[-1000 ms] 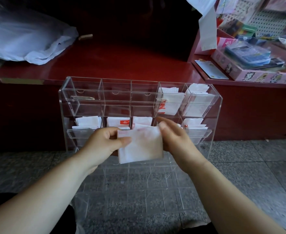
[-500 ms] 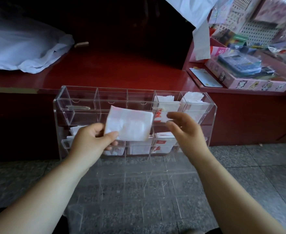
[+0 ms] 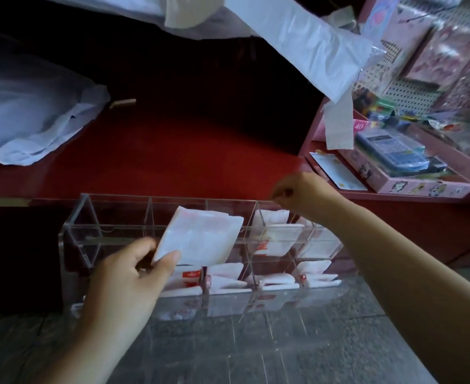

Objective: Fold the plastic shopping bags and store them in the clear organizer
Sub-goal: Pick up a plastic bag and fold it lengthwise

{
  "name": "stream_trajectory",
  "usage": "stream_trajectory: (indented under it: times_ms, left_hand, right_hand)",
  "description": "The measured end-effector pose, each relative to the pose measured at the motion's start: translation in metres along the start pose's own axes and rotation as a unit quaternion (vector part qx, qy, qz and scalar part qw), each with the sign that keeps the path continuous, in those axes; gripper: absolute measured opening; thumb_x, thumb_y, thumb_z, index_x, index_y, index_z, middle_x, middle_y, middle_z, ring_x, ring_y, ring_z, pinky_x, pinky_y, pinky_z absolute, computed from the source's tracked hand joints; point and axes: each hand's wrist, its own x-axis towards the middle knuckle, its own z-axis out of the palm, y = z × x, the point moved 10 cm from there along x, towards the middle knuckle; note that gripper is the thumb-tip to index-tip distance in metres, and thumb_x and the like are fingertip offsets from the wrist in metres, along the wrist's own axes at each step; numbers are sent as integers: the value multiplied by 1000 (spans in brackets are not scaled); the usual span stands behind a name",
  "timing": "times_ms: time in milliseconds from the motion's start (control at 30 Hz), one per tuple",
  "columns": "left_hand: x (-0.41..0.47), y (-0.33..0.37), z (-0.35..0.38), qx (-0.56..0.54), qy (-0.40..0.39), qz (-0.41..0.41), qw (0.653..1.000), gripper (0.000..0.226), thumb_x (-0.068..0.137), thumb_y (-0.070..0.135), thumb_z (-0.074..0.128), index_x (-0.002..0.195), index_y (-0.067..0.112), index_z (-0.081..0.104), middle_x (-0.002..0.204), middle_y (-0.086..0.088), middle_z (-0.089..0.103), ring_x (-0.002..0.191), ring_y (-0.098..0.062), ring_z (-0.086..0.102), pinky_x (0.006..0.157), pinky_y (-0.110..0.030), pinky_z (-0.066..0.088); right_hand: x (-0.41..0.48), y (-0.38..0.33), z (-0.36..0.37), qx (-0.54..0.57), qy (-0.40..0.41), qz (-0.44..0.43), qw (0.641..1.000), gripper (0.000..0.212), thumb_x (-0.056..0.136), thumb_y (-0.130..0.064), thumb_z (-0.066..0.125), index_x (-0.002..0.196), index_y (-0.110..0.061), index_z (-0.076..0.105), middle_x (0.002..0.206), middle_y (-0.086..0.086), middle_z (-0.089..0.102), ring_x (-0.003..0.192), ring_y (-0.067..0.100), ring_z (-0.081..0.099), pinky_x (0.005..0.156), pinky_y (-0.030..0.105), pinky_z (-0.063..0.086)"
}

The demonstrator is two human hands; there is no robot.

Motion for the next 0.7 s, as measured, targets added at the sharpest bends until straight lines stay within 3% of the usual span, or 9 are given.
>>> stream_trajectory:
  times_ms: [133, 267, 333, 433, 567, 700]
  left_hand:
    - [2, 0, 0, -15, -12, -8, 1000, 25, 78, 14, 68, 57, 24, 59, 51, 4, 60, 52, -17, 54, 42, -26, 39]
    - [-1, 1, 2, -26, -19, -12, 999, 18, 77, 33, 69, 63, 24, 64, 59, 8, 62, 46, -9, 52, 38, -23, 36]
    - [-1, 1, 2, -15, -10, -5, 1000, 23, 78, 21, 71, 57, 24, 61, 63, 12, 62, 47, -3, 51, 41, -14, 33]
    - [-1, 1, 2, -11, -14, -12, 1000, 29, 78, 11, 68, 59, 29, 58, 68, 17, 63, 56, 0, 54, 47, -11, 35]
    - [-1, 8, -3, 4, -5, -2, 1000, 20, 75, 31, 68, 60, 33, 55, 62, -10, 65, 54, -19, 58, 48, -22, 36]
    - [13, 33, -4, 24, 7, 29, 999, 20, 76, 33, 63, 59, 25, 56, 52, -8, 57, 49, -24, 52, 47, -25, 32]
  right_hand:
    - [-4, 5, 19, -79, -50, 20, 995, 25, 90, -20, 55, 112, -19, 66, 113, 0, 66, 101, 18, 59, 83, 23, 43]
    - [0, 7, 27, -178, -53, 39, 982, 24, 91, -33, 52, 112, -30, 64, 113, -4, 65, 105, 18, 58, 75, 23, 39]
    - [4, 5, 26, -203, -47, 35, 978, 23, 92, -34, 50, 110, -33, 64, 113, -5, 64, 106, 18, 57, 74, 23, 37]
    - [3, 5, 24, -185, -48, 39, 981, 23, 92, -30, 48, 108, -32, 65, 114, -7, 64, 105, 17, 57, 74, 22, 37]
    - [-9, 8, 19, -101, -47, 17, 994, 22, 89, -21, 53, 106, -19, 67, 111, -1, 63, 107, 18, 52, 74, 20, 34]
    - [-24, 7, 14, -36, -44, -10, 998, 22, 90, -12, 51, 106, -7, 65, 109, 6, 63, 107, 21, 51, 71, 19, 30]
